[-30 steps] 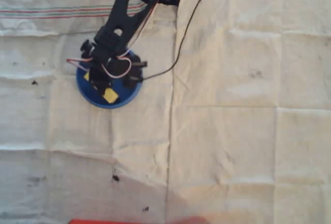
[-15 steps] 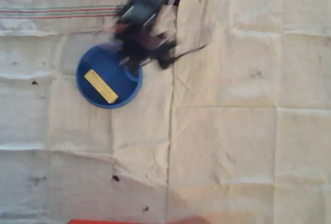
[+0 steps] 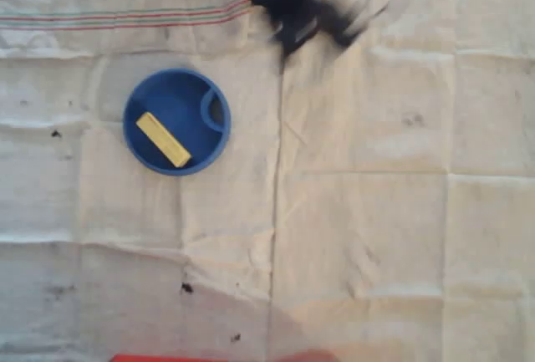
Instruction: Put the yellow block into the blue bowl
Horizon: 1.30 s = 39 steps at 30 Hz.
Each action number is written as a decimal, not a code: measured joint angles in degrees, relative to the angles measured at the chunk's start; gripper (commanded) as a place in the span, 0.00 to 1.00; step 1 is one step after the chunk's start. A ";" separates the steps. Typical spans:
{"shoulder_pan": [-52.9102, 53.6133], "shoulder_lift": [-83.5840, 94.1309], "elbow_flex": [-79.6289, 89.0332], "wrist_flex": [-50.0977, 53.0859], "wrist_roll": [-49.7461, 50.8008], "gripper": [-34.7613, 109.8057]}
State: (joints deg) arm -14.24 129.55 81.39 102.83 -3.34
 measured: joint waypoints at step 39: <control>-2.99 55.11 78.84 -35.95 5.54 0.24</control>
State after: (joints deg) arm -17.23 184.66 160.22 66.88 2.20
